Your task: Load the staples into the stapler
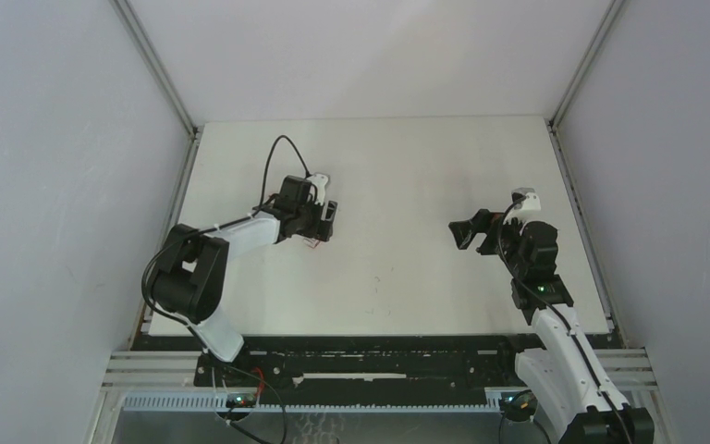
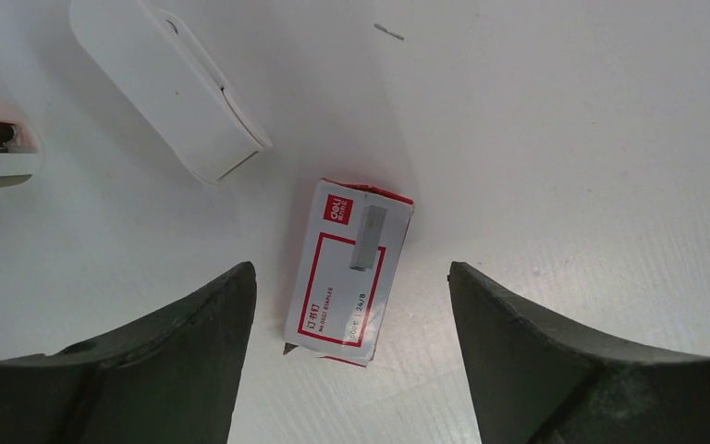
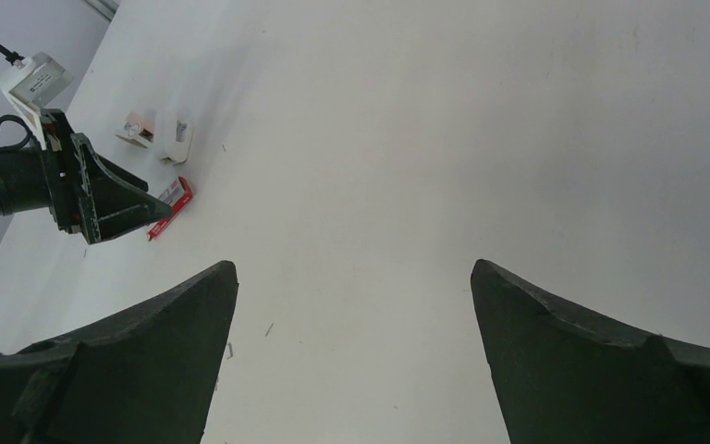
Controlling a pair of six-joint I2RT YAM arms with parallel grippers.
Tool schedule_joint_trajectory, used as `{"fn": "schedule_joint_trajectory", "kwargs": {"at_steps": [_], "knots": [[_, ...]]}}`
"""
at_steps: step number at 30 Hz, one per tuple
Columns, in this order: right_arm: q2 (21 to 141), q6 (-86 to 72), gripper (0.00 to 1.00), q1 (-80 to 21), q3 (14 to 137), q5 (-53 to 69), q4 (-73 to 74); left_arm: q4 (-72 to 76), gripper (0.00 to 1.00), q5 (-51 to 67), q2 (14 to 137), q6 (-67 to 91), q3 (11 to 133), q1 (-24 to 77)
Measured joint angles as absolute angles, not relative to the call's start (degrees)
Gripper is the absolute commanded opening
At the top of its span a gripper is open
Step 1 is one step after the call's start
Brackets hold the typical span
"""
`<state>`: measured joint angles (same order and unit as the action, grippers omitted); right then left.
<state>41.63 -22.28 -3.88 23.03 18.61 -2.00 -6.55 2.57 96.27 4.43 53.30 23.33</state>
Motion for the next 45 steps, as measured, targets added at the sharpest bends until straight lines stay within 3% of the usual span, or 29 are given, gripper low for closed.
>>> {"fn": "schedule_joint_trajectory", "kwargs": {"at_steps": [8, 21, 39, 45], "knots": [[40.6, -21.85, 0.96, -3.95, 23.03, 17.63, -1.72, -6.98, 0.71, 1.87, 95.9, 4.45, 53.19, 24.62], [40.21, -21.67, 0.96, -4.43, 23.03, 16.78, -1.32, -7.57, 0.7, -0.14, 95.31, 5.48, 50.76, 24.86], [40.84, -21.56, 0.95, -4.62, 23.05, 16.62, -1.32, -8.21, 0.45, -1.89, 95.5, 5.34, 50.76, 30.57], [41.39, -21.56, 0.95, -4.71, 23.05, 16.67, -1.37, -7.6, 0.42, -3.18, 95.66, 4.89, 50.76, 34.11]]}}
